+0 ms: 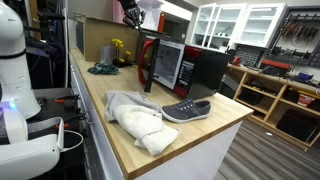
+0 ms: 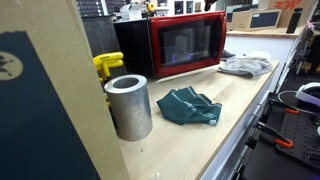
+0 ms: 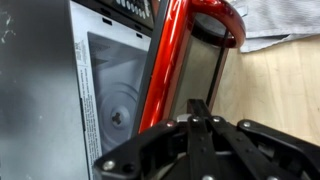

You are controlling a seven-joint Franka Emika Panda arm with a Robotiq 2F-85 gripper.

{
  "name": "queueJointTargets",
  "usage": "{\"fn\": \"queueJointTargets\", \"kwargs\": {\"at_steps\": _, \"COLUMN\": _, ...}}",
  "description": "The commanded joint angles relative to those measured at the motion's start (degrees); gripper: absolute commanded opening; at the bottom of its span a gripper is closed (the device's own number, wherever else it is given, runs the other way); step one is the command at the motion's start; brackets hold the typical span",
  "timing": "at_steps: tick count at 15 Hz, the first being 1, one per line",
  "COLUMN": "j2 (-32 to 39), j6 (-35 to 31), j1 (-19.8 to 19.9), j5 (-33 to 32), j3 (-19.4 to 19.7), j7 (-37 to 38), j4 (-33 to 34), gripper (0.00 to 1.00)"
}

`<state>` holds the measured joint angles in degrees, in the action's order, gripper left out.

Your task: Push the microwave door until it is fully closed

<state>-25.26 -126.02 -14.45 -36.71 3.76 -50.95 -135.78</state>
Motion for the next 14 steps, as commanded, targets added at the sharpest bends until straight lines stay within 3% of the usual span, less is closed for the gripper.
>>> {"fn": "queueJointTargets", "kwargs": {"at_steps": 1, "j2": 4.48, "j6": -11.21, "j1": 2.07, "j5": 3.62, "j3": 4.15, "j7": -13.59, "j4": 1.85, "gripper": 0.00}}
{"fn": "queueJointTargets", "kwargs": {"at_steps": 6, "j2": 10.77, "j6": -19.62, "j1": 4.80, "j5": 12.38, "j3": 6.81, "j7": -30.20, "j4": 5.32, "gripper": 0.00}}
{"fn": "queueJointTargets", "kwargs": {"at_steps": 10, "j2": 12.92, "j6": -19.42, "j1": 6.57, "j5": 17.40, "j3": 6.07, "j7": -35.41, "j4": 6.85, "gripper": 0.00}}
{"fn": "queueJointTargets", "kwargs": {"at_steps": 14, "j2": 15.55, "j6": -21.79, "j1": 8.53, "j5": 16.55, "j3": 6.21, "j7": -38.91, "j4": 8.77, "gripper": 0.00}}
